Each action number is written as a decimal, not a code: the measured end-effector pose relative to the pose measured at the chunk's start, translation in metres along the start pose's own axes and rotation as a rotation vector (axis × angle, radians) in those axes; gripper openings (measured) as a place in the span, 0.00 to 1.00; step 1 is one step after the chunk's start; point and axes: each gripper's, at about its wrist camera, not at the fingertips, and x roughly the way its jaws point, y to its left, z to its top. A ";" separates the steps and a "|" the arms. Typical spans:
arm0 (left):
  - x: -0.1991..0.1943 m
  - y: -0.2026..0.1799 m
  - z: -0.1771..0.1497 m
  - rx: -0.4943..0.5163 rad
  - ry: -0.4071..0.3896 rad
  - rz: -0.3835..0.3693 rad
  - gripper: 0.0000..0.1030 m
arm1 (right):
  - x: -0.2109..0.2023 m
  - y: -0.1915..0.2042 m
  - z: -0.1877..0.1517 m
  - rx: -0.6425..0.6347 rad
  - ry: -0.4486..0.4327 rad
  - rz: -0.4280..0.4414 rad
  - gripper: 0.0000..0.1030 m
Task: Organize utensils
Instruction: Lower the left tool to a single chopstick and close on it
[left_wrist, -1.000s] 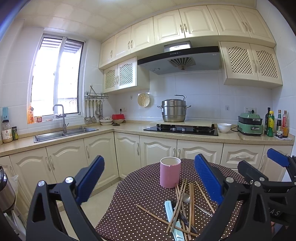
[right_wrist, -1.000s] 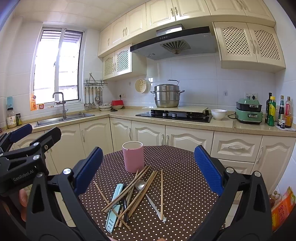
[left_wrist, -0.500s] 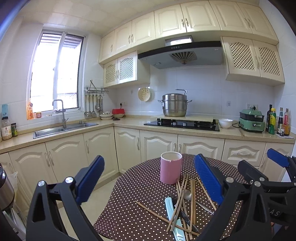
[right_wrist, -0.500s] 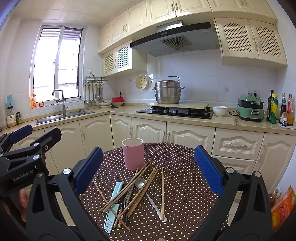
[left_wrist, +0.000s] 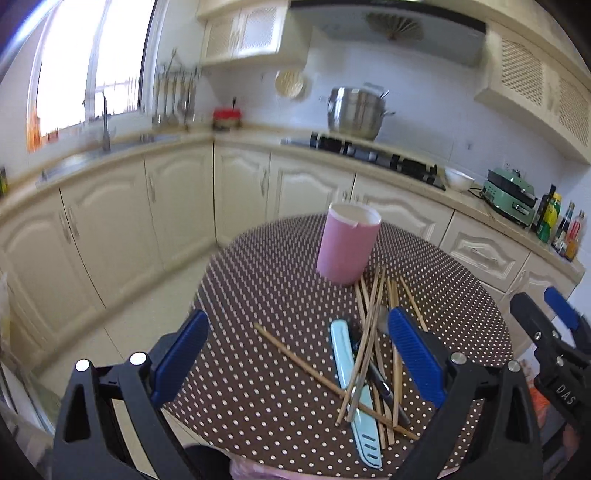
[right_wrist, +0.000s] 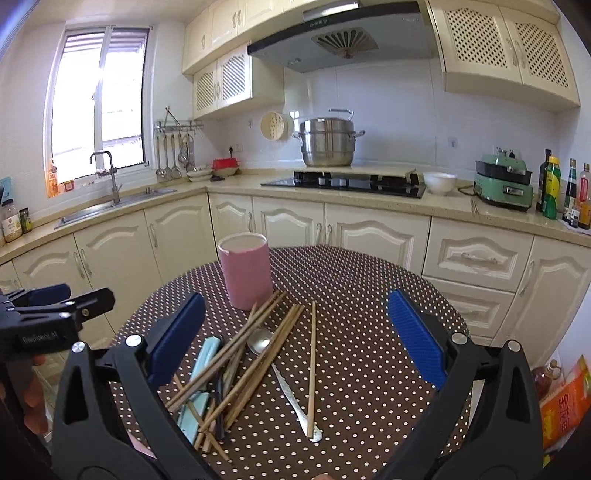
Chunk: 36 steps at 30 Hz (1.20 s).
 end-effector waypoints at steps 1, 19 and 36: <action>0.009 0.006 -0.001 -0.035 0.038 -0.013 0.93 | 0.005 -0.001 -0.002 -0.001 0.014 -0.004 0.94; 0.121 0.005 -0.034 -0.148 0.447 -0.046 0.52 | 0.074 -0.026 -0.028 -0.028 0.214 -0.058 0.94; 0.163 0.004 -0.021 -0.086 0.445 0.008 0.06 | 0.112 -0.040 -0.027 -0.051 0.337 -0.021 0.94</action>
